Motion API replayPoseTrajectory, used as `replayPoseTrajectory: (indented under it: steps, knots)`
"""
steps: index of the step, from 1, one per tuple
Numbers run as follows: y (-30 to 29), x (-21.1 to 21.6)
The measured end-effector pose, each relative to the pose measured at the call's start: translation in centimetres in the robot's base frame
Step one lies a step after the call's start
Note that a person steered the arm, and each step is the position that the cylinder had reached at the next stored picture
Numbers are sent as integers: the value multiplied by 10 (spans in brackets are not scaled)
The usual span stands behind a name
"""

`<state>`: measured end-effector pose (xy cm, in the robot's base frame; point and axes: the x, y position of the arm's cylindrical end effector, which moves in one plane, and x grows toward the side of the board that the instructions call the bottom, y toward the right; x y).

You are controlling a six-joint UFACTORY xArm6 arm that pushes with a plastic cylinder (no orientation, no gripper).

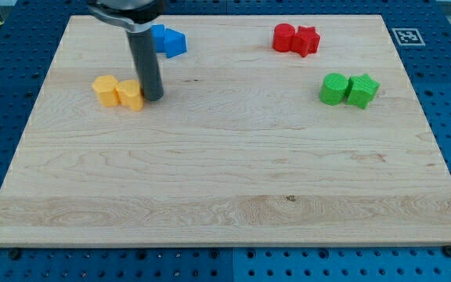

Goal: Move your arm towards the top center of the board

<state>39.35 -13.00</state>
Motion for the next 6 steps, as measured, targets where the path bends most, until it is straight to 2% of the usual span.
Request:
replayPoseTrajectory:
  steps: [1, 2, 3, 4, 6]
  knots:
    - [-15, 0]
    - [4, 0]
    - [72, -10]
    - [116, -41]
    - [99, -115]
